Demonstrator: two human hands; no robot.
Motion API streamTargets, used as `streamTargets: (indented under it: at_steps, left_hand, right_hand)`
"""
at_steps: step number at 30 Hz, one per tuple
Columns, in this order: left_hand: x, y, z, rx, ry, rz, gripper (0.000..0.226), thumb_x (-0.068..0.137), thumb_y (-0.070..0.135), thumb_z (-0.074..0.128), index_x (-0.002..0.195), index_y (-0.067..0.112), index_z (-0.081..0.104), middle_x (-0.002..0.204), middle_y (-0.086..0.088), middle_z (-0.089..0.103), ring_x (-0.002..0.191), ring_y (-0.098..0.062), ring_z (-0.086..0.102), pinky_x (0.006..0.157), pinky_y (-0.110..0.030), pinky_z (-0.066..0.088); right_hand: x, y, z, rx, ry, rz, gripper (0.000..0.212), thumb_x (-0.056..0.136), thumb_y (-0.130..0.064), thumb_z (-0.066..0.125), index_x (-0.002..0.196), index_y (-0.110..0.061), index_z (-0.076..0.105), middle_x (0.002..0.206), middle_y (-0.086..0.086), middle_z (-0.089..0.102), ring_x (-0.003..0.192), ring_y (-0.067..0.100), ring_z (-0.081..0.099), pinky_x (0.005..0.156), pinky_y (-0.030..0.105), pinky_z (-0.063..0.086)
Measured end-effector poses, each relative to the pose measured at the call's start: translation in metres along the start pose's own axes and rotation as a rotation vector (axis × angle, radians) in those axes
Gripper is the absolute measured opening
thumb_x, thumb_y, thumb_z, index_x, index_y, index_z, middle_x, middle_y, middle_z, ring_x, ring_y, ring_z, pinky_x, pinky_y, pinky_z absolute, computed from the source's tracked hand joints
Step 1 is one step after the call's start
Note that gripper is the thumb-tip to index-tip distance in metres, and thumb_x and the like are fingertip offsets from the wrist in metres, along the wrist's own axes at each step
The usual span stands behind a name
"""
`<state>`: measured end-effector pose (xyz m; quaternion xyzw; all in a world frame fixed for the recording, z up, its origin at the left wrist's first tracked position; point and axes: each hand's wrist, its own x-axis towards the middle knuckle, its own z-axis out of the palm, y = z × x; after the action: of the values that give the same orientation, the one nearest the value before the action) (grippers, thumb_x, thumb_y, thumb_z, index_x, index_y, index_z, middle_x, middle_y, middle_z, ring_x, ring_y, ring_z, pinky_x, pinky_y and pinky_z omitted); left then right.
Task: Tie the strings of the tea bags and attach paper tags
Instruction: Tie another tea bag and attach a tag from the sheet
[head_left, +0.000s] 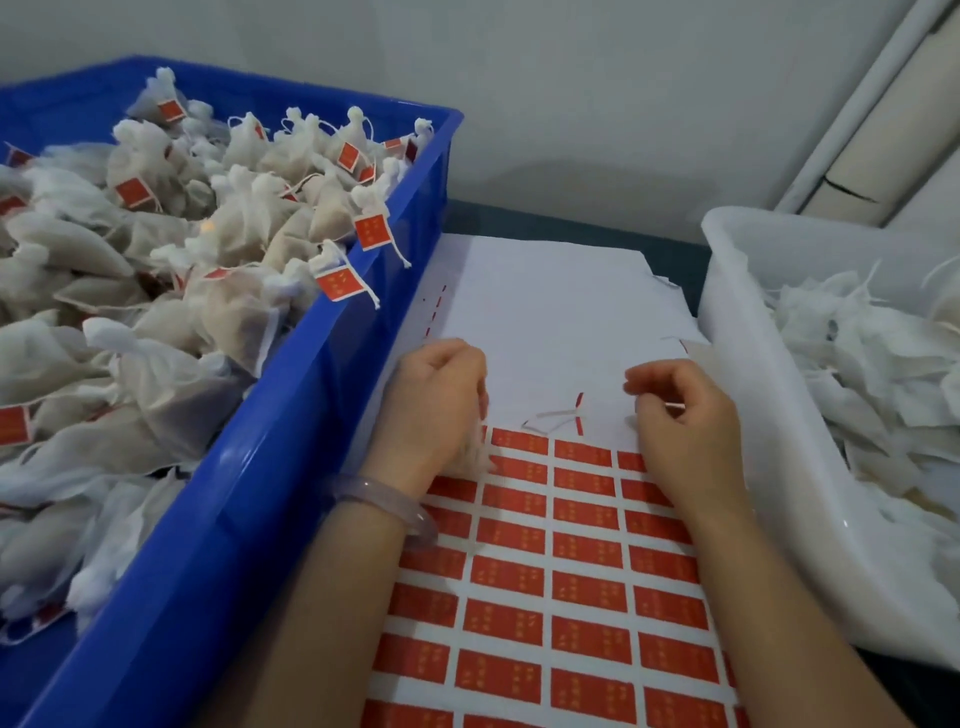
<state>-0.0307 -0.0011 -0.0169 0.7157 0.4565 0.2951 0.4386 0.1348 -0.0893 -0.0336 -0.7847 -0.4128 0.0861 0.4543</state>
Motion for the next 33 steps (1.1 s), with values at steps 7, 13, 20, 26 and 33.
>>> streamTargets:
  at_steps: [7, 13, 20, 26, 33]
  left_hand:
    - [-0.032, 0.018, 0.017, 0.414, -0.279, 0.214, 0.022, 0.085, 0.032, 0.050, 0.067, 0.022, 0.057, 0.062, 0.005, 0.059, 0.058, -0.008, 0.058, 0.055, -0.023, 0.050]
    - [-0.035, 0.025, 0.058, 0.813, -0.221, 0.456, 0.024, 0.094, 0.035, 0.036, 0.093, 0.023, 0.056, 0.107, -0.001, 0.060, 0.085, -0.017, 0.058, 0.076, -0.033, 0.052]
    - [-0.031, 0.012, 0.040, -0.102, -0.166, 0.207, 0.031, 0.091, 0.014, 0.043, 0.061, 0.016, 0.051, 0.055, 0.008, 0.050, 0.053, -0.006, 0.048, 0.053, -0.017, 0.044]
    - [-0.025, 0.002, 0.037, -0.471, 0.111, -0.042, 0.038, 0.095, 0.009, 0.039, 0.059, 0.018, 0.048, 0.046, 0.014, 0.051, 0.047, 0.002, 0.051, 0.045, -0.010, 0.042]
    - [-0.025, 0.001, 0.028, -0.663, 0.100, -0.075, 0.045, 0.092, 0.006, 0.041, 0.050, 0.020, 0.045, 0.047, 0.005, 0.044, 0.048, -0.009, 0.045, 0.050, -0.022, 0.043]
  right_hand:
    - [-0.010, -0.015, 0.003, -0.624, -0.483, -0.124, 0.020, 0.096, -0.029, 0.037, 0.099, -0.014, 0.049, 0.113, 0.003, 0.048, 0.110, 0.023, 0.047, 0.100, 0.044, 0.036]
    - [0.025, -0.010, 0.006, -0.630, -0.546, -0.096, 0.034, 0.098, -0.022, 0.033, 0.128, -0.007, 0.041, 0.139, 0.009, 0.036, 0.130, 0.025, 0.032, 0.113, 0.047, 0.017]
    - [0.018, -0.011, 0.012, -0.370, -0.256, -0.168, 0.037, 0.092, -0.015, 0.051, 0.129, -0.018, 0.047, 0.134, -0.001, 0.047, 0.123, 0.016, 0.043, 0.108, 0.031, 0.028]
    - [0.026, -0.050, 0.050, -0.038, -0.443, -0.270, 0.024, 0.090, -0.017, 0.058, 0.110, -0.028, 0.062, 0.104, -0.021, 0.054, 0.093, -0.005, 0.051, 0.089, 0.016, 0.043]
    - [0.046, -0.065, 0.098, -0.224, -0.550, -0.268, 0.054, 0.085, -0.035, 0.064, 0.133, -0.019, 0.046, 0.127, 0.004, 0.056, 0.112, 0.021, 0.052, 0.097, 0.037, 0.044]
